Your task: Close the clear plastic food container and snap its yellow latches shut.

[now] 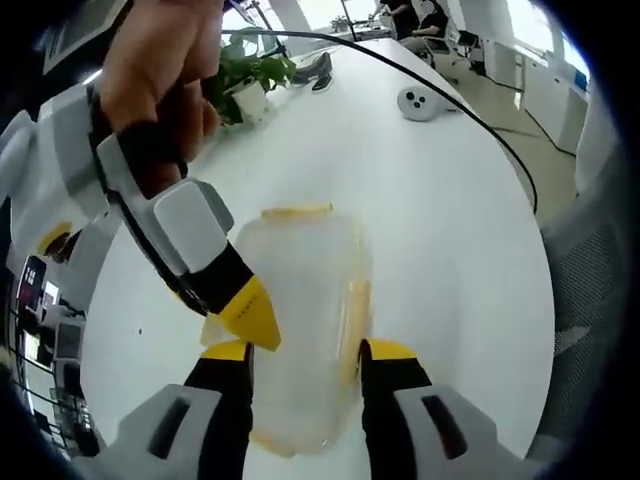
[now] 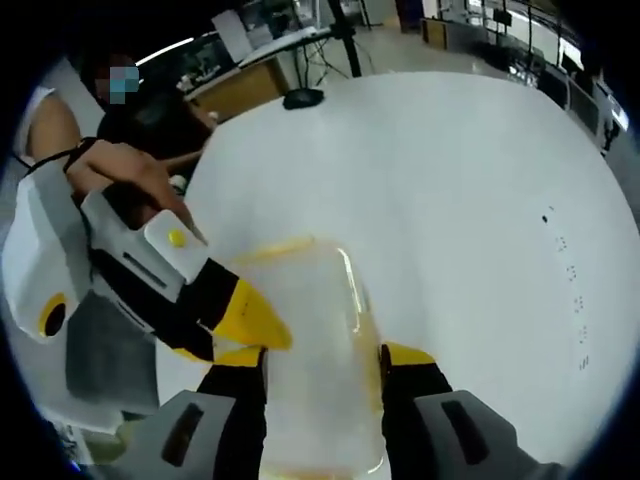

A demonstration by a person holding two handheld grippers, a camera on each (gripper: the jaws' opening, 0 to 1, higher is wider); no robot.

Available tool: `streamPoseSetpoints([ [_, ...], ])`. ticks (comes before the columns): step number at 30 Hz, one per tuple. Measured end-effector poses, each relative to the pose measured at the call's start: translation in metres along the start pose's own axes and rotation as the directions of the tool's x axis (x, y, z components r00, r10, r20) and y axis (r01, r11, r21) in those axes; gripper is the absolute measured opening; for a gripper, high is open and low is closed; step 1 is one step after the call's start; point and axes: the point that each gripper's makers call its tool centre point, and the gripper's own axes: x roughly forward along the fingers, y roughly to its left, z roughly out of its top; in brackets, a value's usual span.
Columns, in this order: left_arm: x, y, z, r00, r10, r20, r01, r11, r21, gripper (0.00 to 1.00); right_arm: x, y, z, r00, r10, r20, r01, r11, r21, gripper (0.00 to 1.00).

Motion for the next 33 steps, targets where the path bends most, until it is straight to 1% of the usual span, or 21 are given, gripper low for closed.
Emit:
streamPoseSetpoints([
  [2,0.000,-0.001,0.001,1.000,-0.003,0.002,0.003,1.000,0.000,0.44,-0.001,0.000,0.000,1.000,-0.003,0.002,0.003,1.000,0.001,0.45],
  [6,-0.001,-0.006,0.001,1.000,-0.031,-0.005,0.031,0.999,0.011,0.49,-0.002,0.000,0.000,1.000,-0.009,0.011,0.009,1.000,0.007,0.45],
  [8,-0.003,-0.010,0.002,0.999,-0.049,-0.007,0.049,0.999,0.003,0.52,-0.002,-0.001,0.000,1.000,-0.017,0.015,0.017,1.000,0.002,0.46],
  [9,-0.003,-0.012,0.003,0.998,-0.056,-0.005,0.056,0.998,-0.001,0.52,-0.002,-0.001,-0.001,1.000,-0.023,0.010,0.023,1.000,-0.001,0.47],
  [11,-0.006,-0.012,0.003,0.998,-0.063,-0.003,0.063,0.998,-0.004,0.51,-0.005,-0.004,0.002,0.998,-0.056,0.019,0.057,0.997,-0.051,0.49],
  [15,-0.010,-0.014,0.004,0.997,-0.081,0.008,0.081,0.997,-0.002,0.51,-0.007,-0.001,-0.001,0.998,-0.060,0.007,0.061,0.996,-0.069,0.48],
  [18,-0.013,-0.013,0.004,0.997,-0.080,0.015,0.080,0.997,0.004,0.51,-0.010,-0.002,-0.002,0.998,-0.069,0.009,0.069,0.995,-0.066,0.50],
  [20,-0.014,-0.012,0.004,0.997,-0.075,0.018,0.075,0.997,0.002,0.51,-0.012,0.000,-0.002,0.997,-0.077,0.009,0.078,0.994,-0.081,0.50],
  [24,-0.014,-0.010,-0.001,0.997,-0.081,0.006,0.081,0.997,-0.017,0.52,-0.016,-0.001,-0.003,0.996,-0.092,0.008,0.092,0.993,-0.079,0.53],
  [26,-0.015,-0.009,-0.002,0.997,-0.080,0.005,0.080,0.997,-0.014,0.53,-0.018,0.003,0.000,0.996,-0.087,0.027,0.089,0.994,-0.070,0.58],
  [27,-0.015,-0.009,-0.002,0.997,-0.082,0.009,0.083,0.997,-0.013,0.53,-0.019,0.004,0.000,0.996,-0.090,0.028,0.092,0.993,-0.074,0.58],
  [28,-0.015,-0.009,-0.002,0.996,-0.084,0.009,0.084,0.996,-0.015,0.53,-0.020,0.004,0.000,0.994,-0.105,0.026,0.107,0.989,-0.100,0.58],
  [33,-0.016,-0.006,-0.004,0.996,-0.092,0.010,0.092,0.995,-0.025,0.58,-0.023,0.008,-0.003,0.993,-0.113,0.015,0.114,0.986,-0.118,0.60],
])
